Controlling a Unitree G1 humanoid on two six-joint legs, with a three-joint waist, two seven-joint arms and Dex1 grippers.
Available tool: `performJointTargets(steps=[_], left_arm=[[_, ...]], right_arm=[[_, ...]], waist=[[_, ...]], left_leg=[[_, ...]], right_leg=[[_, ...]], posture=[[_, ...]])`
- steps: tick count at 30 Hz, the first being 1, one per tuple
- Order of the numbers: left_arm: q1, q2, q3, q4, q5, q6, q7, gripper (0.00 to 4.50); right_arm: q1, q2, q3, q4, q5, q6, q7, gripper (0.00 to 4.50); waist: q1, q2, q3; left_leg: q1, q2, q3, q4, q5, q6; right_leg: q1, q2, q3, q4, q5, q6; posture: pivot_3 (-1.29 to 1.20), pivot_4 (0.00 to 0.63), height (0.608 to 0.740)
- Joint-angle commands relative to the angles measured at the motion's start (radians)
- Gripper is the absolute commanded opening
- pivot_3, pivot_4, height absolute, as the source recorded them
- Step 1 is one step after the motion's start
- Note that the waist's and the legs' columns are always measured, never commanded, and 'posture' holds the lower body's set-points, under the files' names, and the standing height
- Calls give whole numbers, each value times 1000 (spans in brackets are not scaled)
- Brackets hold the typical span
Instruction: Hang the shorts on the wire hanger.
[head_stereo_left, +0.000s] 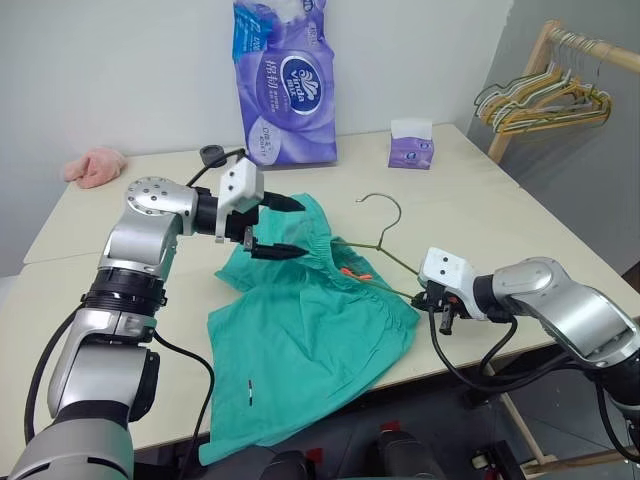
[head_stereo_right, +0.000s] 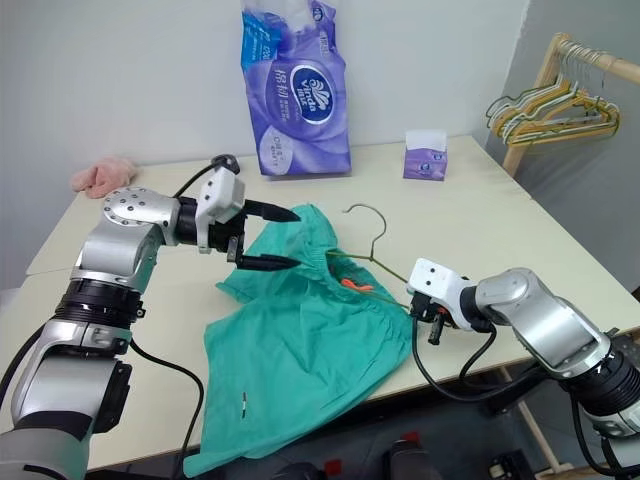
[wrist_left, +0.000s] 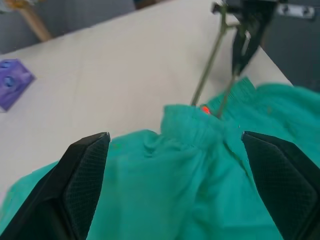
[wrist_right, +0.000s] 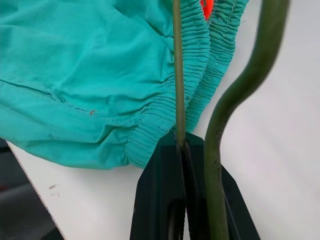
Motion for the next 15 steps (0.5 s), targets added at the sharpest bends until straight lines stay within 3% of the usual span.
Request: performJointTargets(steps=[1,15], left_arm=[[-45,-11,-22,48,47,-110,-35,4473],[-27,-72,-62,135,125,-209,-81,4473]], right_arm=[[-23,-7,2,-59,-32,-41,22,0],[-49,12,12,-117,-114,-95,60,0]], waist=[[0,0,0],[-2,0,0]], left_leg=[[0,0,0,0,0,0],[0,0,0,1,0,0]], right_leg=[[0,0,0,0,0,0],[0,0,0,0,0,0]], posture=[[-164,24,740],[-171,23,740]])
